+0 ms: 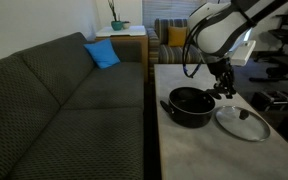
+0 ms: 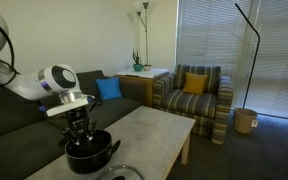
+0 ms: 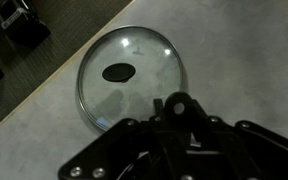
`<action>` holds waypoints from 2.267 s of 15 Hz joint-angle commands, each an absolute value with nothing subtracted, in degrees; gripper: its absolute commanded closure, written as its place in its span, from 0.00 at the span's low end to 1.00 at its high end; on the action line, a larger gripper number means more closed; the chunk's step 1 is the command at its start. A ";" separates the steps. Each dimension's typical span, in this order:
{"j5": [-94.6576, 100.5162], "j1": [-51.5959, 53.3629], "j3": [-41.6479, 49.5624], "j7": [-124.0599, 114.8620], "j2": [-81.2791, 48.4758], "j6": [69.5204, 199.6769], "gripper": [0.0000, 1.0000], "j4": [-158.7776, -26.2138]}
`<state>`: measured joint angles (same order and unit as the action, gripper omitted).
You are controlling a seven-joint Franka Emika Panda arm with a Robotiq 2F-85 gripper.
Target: Remove the black spoon from the pot and put it on the table
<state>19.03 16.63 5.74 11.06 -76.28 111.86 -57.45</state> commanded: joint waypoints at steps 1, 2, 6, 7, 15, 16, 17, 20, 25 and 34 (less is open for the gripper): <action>19.08 16.64 4.86 12.25 -68.27 113.23 0.93 -68.30; 18.61 16.38 4.33 12.67 -66.47 112.74 0.93 -70.41; 16.68 15.04 1.88 16.04 -60.03 111.05 0.93 -78.10; 16.00 14.22 0.84 18.42 -58.33 110.95 0.93 -80.23; 14.72 6.84 -8.00 28.13 -50.64 104.96 0.93 -90.52; 14.49 6.23 -8.49 29.27 -50.32 104.38 0.93 -91.25; 14.45 5.56 -8.96 31.22 -50.54 103.80 0.93 -91.38; 15.00 4.70 -9.60 34.95 -51.78 103.15 0.93 -91.27; 16.00 5.15 -8.56 36.50 -56.32 103.50 0.93 -88.05; 17.66 5.72 -7.26 41.13 -70.28 106.16 0.93 -73.80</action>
